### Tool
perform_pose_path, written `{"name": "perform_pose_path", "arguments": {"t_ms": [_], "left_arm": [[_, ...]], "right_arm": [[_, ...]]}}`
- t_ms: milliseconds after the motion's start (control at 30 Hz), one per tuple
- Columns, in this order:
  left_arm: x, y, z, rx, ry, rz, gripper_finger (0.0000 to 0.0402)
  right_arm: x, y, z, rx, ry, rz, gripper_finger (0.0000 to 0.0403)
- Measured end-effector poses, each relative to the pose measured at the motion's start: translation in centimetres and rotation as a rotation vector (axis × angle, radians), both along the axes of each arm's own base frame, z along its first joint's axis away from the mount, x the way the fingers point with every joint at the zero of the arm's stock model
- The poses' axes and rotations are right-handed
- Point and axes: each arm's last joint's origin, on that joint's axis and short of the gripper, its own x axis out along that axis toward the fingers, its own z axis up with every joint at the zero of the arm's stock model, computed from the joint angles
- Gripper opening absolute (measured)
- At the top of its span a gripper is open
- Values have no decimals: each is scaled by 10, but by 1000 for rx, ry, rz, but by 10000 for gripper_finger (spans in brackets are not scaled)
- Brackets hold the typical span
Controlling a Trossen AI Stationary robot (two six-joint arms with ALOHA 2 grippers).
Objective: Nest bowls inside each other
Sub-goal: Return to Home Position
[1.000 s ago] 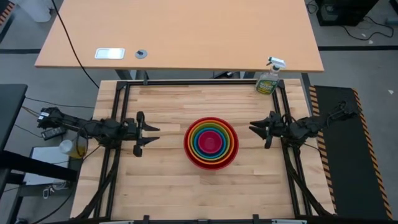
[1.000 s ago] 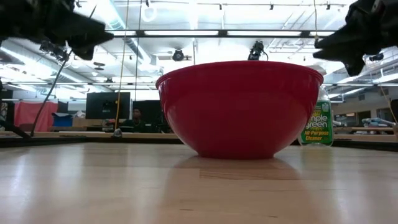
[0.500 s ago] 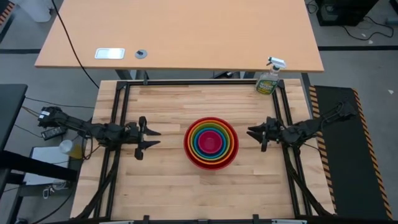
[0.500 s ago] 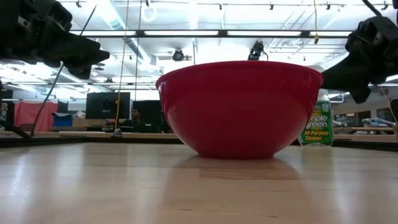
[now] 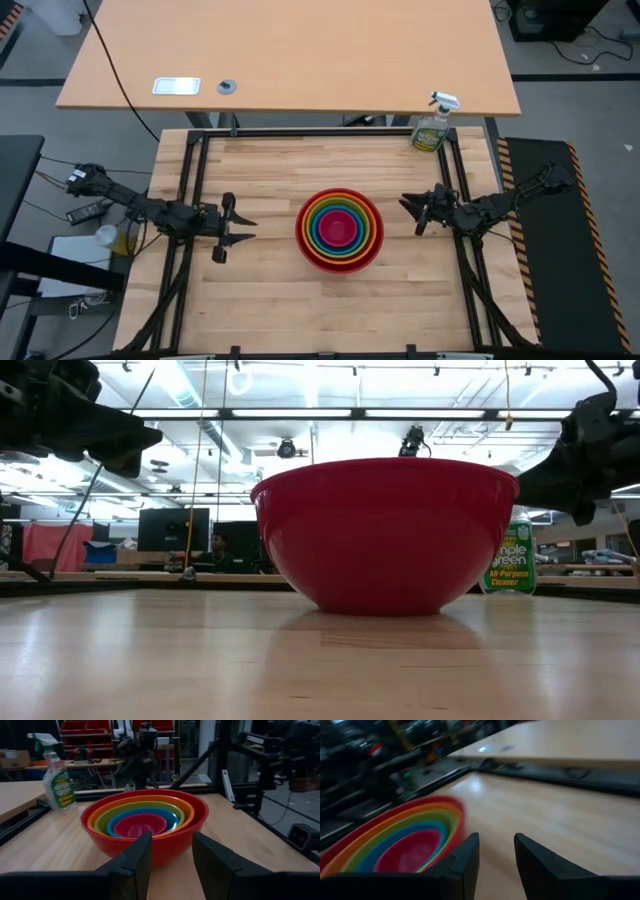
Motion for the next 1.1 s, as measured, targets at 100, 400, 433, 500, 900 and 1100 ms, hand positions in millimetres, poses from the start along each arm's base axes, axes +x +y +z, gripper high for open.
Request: {"name": "perform_pose_path", "arguments": {"t_ms": [100, 400, 433, 500, 900, 1100], "left_arm": [[-1, -2, 0, -5, 1, -23, 141], [-3, -5, 2, 18, -16, -59, 141], [-3, -5, 3, 23, -28, -61, 141], [-5, -5, 5, 32, -51, -65, 141], [-7, -5, 9, 37, -93, -52, 141], [-7, -5, 10, 32, -95, -52, 141]], "right_arm": [[-1, -2, 1, -27, -5, -72, 132], [-1, -1, 21, 6, -98, -48, 133], [-1, -1, 27, 18, -122, -32, 133], [-3, -1, 34, 49, -165, 12, 133], [-8, -1, 30, 29, -185, 100, 133], [-8, -2, 31, 38, -193, 99, 133]]}}
